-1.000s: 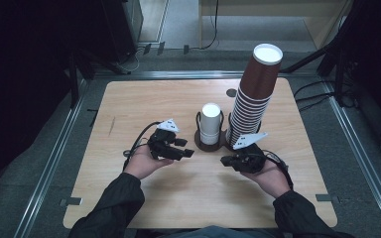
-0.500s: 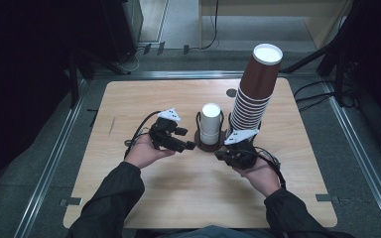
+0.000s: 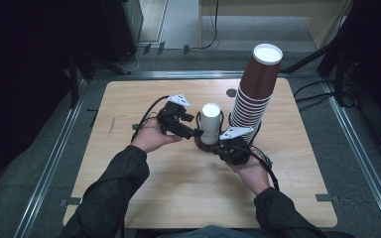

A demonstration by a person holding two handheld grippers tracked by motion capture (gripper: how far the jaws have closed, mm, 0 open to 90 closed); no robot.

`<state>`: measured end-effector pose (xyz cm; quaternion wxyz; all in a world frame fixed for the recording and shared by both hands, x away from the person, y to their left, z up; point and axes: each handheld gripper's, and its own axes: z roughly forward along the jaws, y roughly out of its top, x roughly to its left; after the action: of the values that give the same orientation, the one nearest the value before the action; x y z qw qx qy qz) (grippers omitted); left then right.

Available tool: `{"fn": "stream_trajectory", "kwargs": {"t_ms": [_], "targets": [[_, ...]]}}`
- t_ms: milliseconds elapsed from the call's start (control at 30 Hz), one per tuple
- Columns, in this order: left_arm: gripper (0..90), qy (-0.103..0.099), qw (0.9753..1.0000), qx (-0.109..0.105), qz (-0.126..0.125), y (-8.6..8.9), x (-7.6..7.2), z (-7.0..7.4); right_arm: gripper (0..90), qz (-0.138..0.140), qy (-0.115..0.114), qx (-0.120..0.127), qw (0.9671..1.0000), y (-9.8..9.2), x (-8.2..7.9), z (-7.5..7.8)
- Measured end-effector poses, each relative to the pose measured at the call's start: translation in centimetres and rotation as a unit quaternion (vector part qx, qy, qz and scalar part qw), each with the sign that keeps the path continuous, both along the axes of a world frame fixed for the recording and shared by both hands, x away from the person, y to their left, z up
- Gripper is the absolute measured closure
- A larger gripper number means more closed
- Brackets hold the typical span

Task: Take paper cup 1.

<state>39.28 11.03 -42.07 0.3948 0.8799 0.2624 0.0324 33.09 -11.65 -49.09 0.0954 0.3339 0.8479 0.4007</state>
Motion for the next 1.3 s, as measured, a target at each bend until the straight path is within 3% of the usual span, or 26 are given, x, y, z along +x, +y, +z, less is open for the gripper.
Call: {"fn": "stream_trajectory", "kwargs": {"t_ms": [133, 167, 267, 800, 1033, 1300], "targets": [[23.0, -0.006, 0.9999, -0.001, -0.008, -0.6, 0.7, 1.0, 90.0, -0.015, -0.004, 0.013, 0.9998, 0.0, 0.2, -0.1], [22.5, -0.016, 0.9998, 0.009, -0.011, -1.2, 0.9, 1.4, 90.0, -0.019, -0.007, 0.015, 0.9997, 0.1, 0.4, -0.1], [21.9, -0.015, 0.9996, 0.017, -0.016, -1.7, 1.5, 1.9, 90.0, -0.025, 0.000, 0.020, 0.9995, 0.2, 0.7, -0.3], [20.9, -0.020, 0.9991, 0.024, -0.028, -3.8, 3.6, 1.4, 90.0, -0.028, 0.001, 0.022, 0.9994, 0.8, 1.1, -1.2], [31.5, -0.039, 0.9982, 0.035, -0.028, -4.1, 3.7, 1.4, 90.0, -0.038, -0.001, 0.029, 0.9989, 0.8, 1.5, -1.5], [33.7, -0.046, 0.9978, 0.042, -0.022, -4.1, 3.7, 1.5, 90.0, -0.045, -0.003, 0.029, 0.9986, 1.1, 1.8, -1.8]]}}
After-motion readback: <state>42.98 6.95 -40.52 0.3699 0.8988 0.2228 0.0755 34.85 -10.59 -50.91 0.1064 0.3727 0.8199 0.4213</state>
